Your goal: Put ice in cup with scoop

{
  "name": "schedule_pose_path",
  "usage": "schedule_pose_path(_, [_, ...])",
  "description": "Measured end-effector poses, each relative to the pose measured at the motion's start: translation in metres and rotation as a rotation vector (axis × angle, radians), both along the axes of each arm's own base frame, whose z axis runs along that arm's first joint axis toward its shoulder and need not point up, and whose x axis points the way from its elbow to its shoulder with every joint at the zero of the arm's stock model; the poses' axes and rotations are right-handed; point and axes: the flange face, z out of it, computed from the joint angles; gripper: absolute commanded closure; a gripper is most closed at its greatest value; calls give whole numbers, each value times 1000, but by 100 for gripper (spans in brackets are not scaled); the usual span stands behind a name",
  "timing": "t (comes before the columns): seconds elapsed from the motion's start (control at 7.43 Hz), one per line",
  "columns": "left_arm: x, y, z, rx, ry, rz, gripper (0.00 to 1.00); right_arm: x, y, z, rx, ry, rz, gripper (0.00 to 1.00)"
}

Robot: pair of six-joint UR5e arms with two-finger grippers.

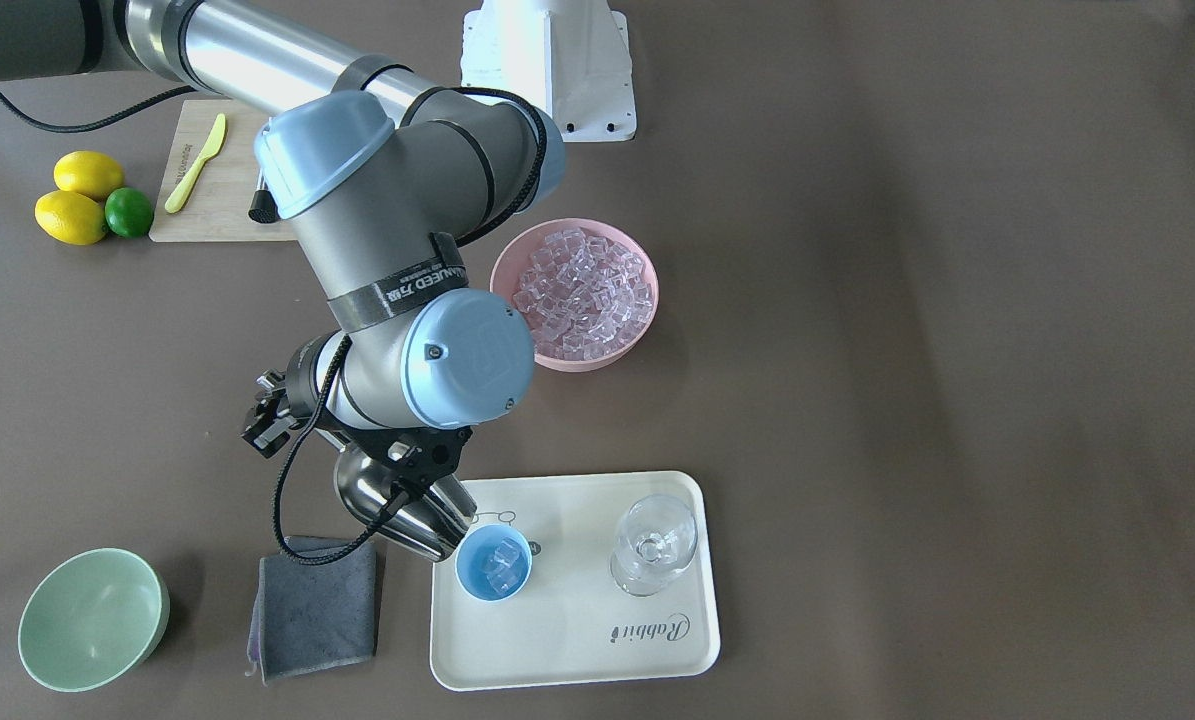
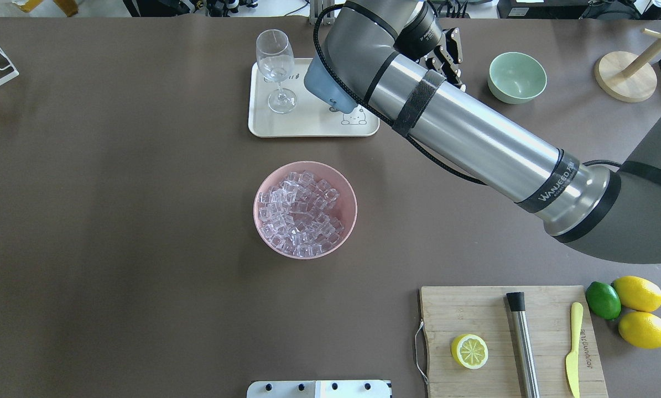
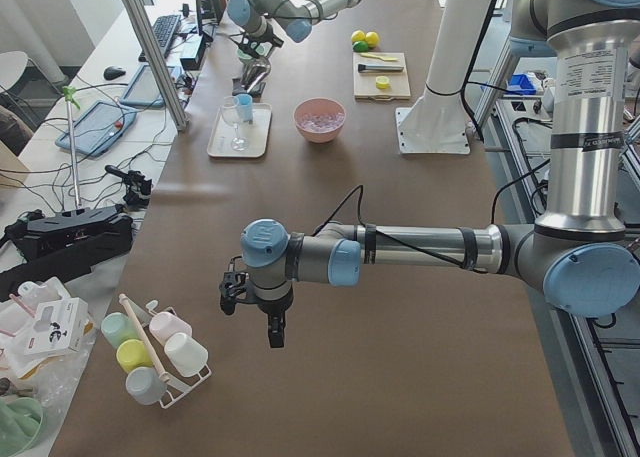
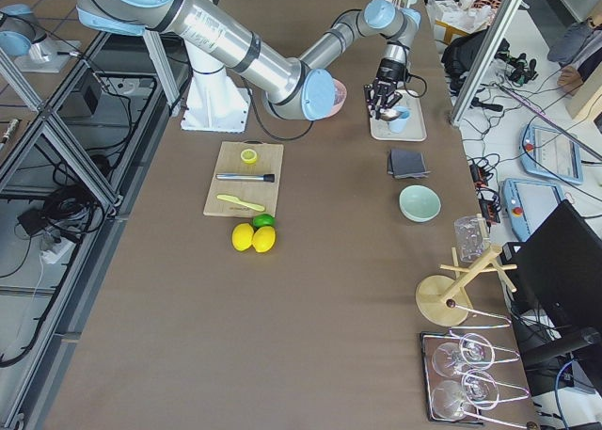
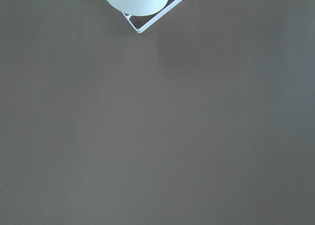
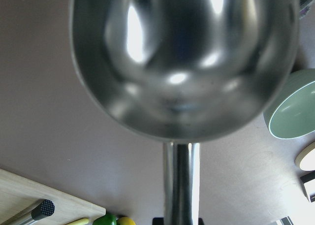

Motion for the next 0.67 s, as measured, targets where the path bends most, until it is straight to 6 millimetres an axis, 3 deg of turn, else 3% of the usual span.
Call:
schedule_pose_path(0.4, [6, -4, -7, 10, 4, 7, 1, 8, 11, -8, 24, -19, -1, 100])
schedule_pose_path(0.67, [6, -4, -9, 12, 4, 7, 1, 45, 47, 11, 46, -101, 62, 100])
